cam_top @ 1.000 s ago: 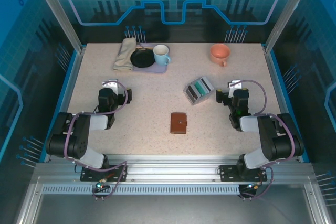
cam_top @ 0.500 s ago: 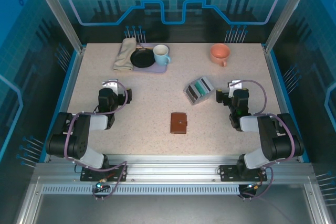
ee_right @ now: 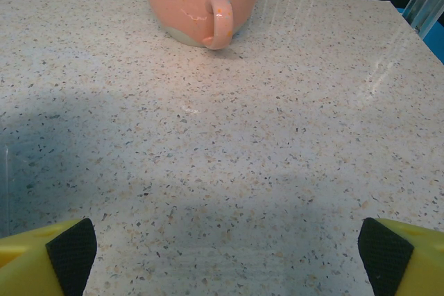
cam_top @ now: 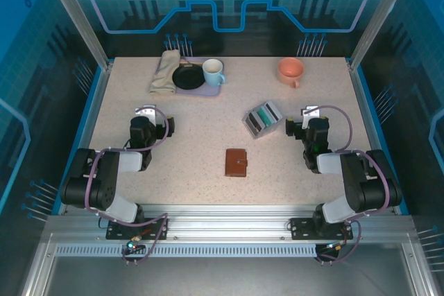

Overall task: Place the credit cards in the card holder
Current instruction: Reset both arms

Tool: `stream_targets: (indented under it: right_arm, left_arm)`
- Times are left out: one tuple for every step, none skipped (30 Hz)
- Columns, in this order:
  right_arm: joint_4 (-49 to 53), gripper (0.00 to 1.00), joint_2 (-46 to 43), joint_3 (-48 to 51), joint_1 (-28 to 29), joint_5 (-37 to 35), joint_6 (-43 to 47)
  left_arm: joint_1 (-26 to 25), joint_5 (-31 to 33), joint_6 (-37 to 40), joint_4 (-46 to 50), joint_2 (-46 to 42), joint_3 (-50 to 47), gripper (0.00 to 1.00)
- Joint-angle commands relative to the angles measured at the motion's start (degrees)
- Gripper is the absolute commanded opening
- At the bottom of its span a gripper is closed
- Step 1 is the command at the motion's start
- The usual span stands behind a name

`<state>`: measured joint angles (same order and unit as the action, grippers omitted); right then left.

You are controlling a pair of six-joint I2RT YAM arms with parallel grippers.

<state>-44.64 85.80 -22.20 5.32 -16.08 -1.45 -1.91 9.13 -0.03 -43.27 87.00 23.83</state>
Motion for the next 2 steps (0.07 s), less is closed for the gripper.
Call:
stream_targets:
  right_arm:
    - [-1.94,1.0,0.42,-0.84,0.57,-0.79,-0.65]
    - [-2.03,1.0,0.42,-0.88,0.57,-0.78,-0.58]
  left_arm:
    - [0.59,-1.21,-0.67,-2.17,-0.1,-0.23,0.99]
    - [0.59,-1.19,-0.67,-2.09,-0.13,-0.28,0.99]
